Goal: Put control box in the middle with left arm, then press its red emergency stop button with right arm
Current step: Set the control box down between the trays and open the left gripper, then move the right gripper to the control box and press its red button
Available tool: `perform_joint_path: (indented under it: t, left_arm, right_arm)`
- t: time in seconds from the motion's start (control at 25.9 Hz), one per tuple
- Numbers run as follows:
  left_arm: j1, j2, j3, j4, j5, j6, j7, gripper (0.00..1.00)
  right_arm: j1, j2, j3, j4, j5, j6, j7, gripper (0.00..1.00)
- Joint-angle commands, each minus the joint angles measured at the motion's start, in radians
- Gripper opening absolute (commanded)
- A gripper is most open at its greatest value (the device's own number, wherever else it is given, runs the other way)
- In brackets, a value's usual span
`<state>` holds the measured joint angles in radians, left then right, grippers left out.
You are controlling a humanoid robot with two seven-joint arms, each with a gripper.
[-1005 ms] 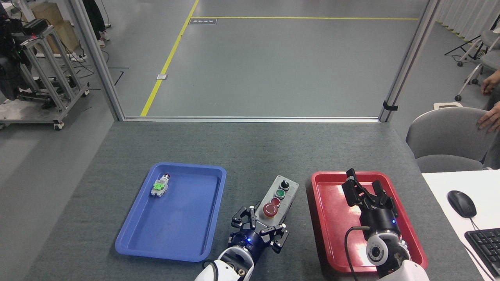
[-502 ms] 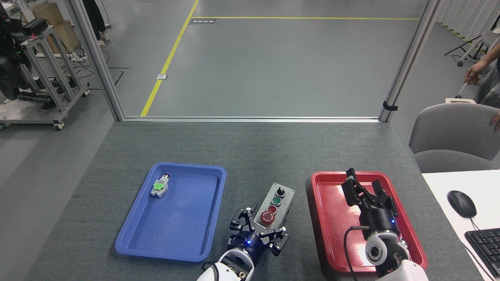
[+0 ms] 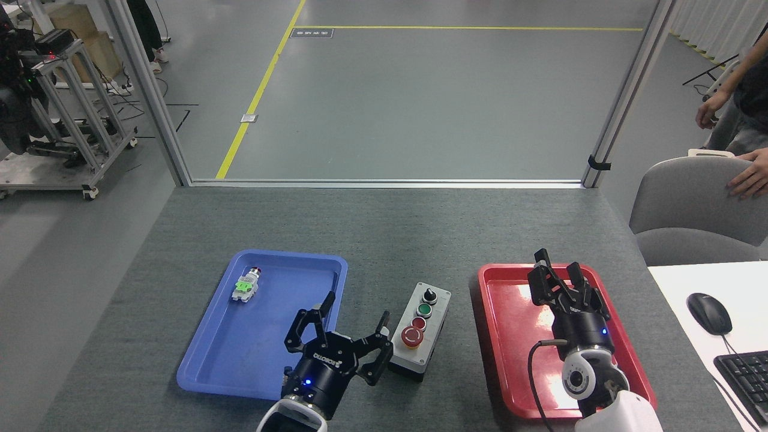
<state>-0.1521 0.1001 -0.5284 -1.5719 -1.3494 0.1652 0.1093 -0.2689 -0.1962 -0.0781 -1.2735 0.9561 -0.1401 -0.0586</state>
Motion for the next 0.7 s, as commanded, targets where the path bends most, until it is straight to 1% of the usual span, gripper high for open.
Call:
perform_joint_path:
  t: [0.0,0.04,0.12,0.23,0.27,0.31,0.35,0.43,0.54,0.66]
  left_arm:
    - [0.003,0.021,0.094,-0.059,0.006,-0.003,0.0,0.99]
    - [0.0,0.021,0.122,-0.057,0.009,-0.006,0.0,0.99]
    - [-0.004,0.023,0.168,-0.05,0.024,-0.033,0.0,0.99]
    - [-0.004,0.017,0.251,-0.022,0.073,-0.084,0.0,0.99]
    - [-0.009,0.012,0.274,-0.007,0.092,-0.09,0.0,0.99]
    - [-0.02,0.012,0.284,0.007,0.111,-0.092,0.0,0.99]
    - [-0.032,0.013,0.289,0.016,0.13,-0.092,0.0,0.99]
    - [-0.041,0.018,0.289,0.036,0.15,-0.089,0.0,0.99]
    - [-0.044,0.021,0.289,0.058,0.151,-0.085,0.0,0.99]
    - [-0.046,0.024,0.291,0.069,0.15,-0.092,0.007,0.99]
  right_arm:
    - [-0.035,-0.017,0.032,0.003,0.059,-0.073,-0.01,0.0]
    - [-0.042,-0.023,0.052,0.005,0.119,-0.13,-0.01,0.0]
    - [-0.044,-0.019,0.089,0.006,0.271,-0.191,-0.01,0.0]
    - [-0.044,0.009,0.187,0.026,0.573,-0.188,-0.009,0.0]
    - [-0.044,0.024,0.235,0.057,0.658,-0.185,-0.01,0.0]
    - [-0.044,0.038,0.268,0.091,0.714,-0.18,-0.013,0.0]
    - [-0.042,0.054,0.287,0.117,0.73,-0.168,-0.013,0.0]
    - [-0.041,0.081,0.3,0.144,0.728,-0.125,-0.013,0.0]
    - [-0.041,0.103,0.305,0.174,0.724,-0.082,-0.015,0.0]
    - [-0.042,0.123,0.311,0.198,0.724,-0.079,-0.015,0.0]
